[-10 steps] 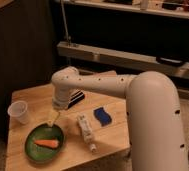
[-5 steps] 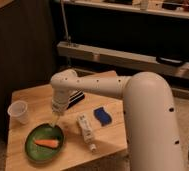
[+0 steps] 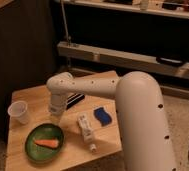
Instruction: Pick up the ceramic bowl
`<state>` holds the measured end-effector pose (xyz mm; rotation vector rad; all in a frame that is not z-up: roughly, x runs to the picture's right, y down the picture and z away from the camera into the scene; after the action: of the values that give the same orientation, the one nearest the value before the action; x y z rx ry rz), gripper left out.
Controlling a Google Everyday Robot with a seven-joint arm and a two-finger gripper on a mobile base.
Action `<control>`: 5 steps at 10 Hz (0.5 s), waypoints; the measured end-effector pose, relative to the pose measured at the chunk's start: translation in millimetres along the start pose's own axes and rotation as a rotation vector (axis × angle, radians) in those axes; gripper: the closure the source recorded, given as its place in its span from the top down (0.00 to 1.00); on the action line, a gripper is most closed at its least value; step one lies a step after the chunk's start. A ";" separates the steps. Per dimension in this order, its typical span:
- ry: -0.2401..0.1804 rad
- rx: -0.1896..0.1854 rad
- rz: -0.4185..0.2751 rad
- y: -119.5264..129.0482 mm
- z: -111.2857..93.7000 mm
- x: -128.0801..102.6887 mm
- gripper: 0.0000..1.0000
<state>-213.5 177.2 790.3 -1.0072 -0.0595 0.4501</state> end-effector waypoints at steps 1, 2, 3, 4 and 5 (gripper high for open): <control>0.006 -0.001 0.000 0.2 2.0 0.2 0.31; 0.009 -0.003 -0.001 0.9 3.4 0.1 0.41; 0.011 -0.003 -0.003 1.3 3.9 0.3 0.45; 0.011 -0.003 -0.006 1.7 4.0 0.1 0.45; 0.010 -0.005 -0.012 2.7 3.8 -0.3 0.45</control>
<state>-215.7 181.4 790.2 -1.0138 -0.0578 0.4347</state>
